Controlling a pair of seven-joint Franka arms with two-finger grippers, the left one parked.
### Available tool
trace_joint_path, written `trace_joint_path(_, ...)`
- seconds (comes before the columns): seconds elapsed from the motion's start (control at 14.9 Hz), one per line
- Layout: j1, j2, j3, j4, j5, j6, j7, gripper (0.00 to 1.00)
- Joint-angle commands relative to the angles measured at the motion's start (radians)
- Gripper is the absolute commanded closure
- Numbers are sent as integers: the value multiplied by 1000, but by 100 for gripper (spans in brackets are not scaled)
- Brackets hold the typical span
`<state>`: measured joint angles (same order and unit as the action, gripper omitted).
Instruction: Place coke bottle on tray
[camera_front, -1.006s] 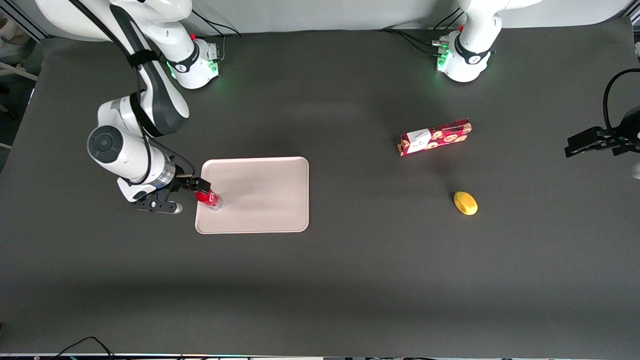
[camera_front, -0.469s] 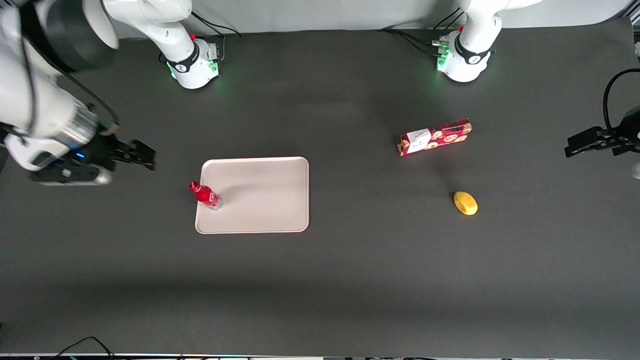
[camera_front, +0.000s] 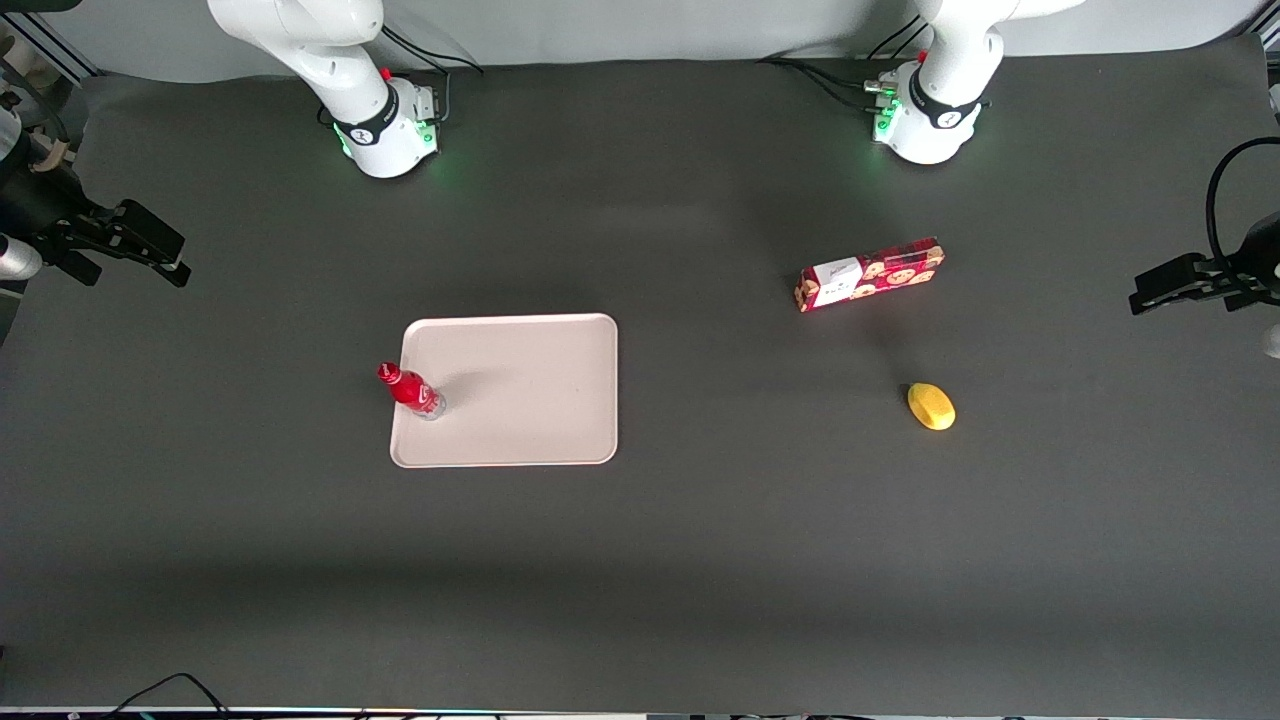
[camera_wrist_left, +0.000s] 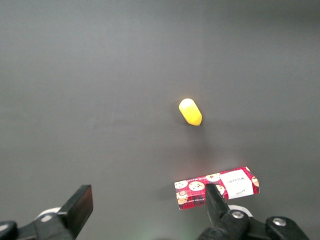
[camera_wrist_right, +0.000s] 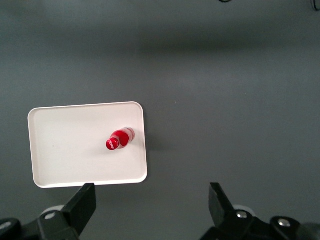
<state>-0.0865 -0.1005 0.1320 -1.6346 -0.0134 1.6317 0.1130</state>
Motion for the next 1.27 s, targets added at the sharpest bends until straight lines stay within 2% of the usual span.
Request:
trace_joint_path(0.0,192,13,-234,-4,-5,-16,1,0)
trace_joint_path(0.07,227,16,-270,-5,-5,-15,13,0)
trace_joint_path(0.34,223,15,-279,-117,-5,118,73,0)
trace_joint_path(0.54,211,31,-270,-108,-5,115,63,0)
trace_joint_path(0.74,148,56,-227,-103,4,119,31,0)
trace_joint_path(1.21,142,94,-227,-59,7,115,11,0)
